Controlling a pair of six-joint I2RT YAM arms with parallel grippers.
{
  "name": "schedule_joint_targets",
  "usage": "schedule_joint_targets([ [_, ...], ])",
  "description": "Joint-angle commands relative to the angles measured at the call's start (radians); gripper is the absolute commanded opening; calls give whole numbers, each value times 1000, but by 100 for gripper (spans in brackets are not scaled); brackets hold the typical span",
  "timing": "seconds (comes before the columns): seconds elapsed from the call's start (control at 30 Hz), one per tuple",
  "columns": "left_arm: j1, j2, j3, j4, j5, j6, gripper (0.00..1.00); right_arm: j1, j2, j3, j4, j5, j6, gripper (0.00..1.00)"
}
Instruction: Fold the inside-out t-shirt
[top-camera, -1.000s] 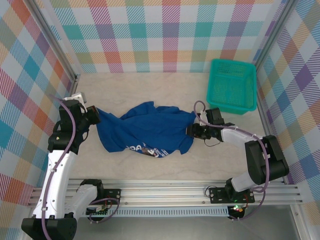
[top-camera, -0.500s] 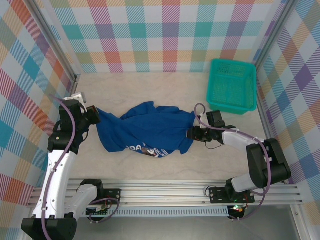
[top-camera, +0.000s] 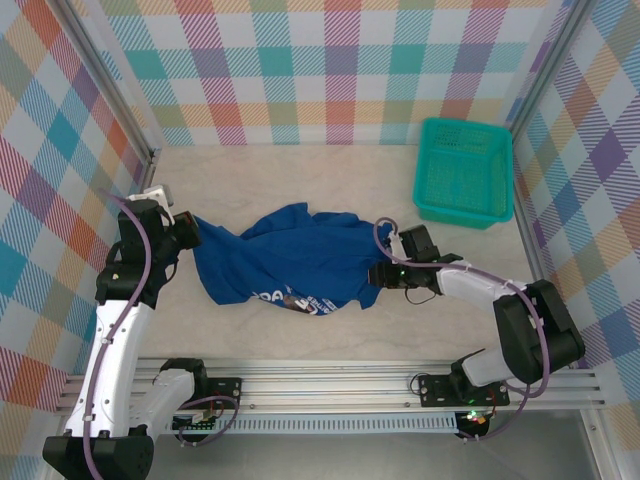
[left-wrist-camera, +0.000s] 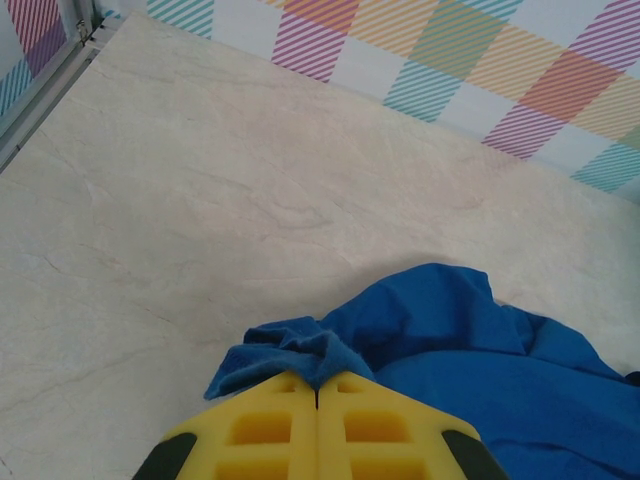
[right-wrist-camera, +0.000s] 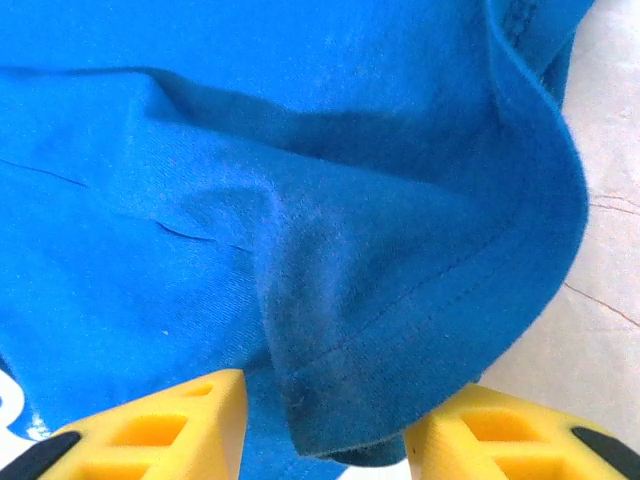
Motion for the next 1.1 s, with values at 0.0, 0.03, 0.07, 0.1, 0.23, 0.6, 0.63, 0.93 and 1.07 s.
schedule_joint_targets([
  [0.0, 15, -16, -1, 35, 14, 12, 0, 25, -3, 21, -34, 103, -38, 42],
  [0.03, 15, -14, 1, 35, 14, 12, 0, 28, -4, 20, -30, 109, -35, 38],
  [0.07, 15, -14, 1, 33, 13, 12, 0, 30, -11, 17, -27, 115, -34, 32],
  [0.1, 14, -14, 2, 32, 11, 12, 0, 30, -20, 16, -26, 125, -32, 26],
  [0.23, 14, -14, 4, 26, 0, 10, 0, 29, -115, 13, -48, 194, -54, 9],
  [0.6, 15, -15, 5, 28, 5, 10, 0, -15, -265, 86, -154, 195, -125, 0],
  [0.63, 15, -18, 4, 28, 4, 10, 0, -22, -264, 85, -152, 174, -119, 0],
  [0.93, 15, -23, 2, 29, 6, 13, 0, -90, -73, 86, -98, -150, -61, 7],
  [1.07, 14, -25, 3, 27, 5, 14, 0, -105, 0, 86, -20, -162, -45, 10],
])
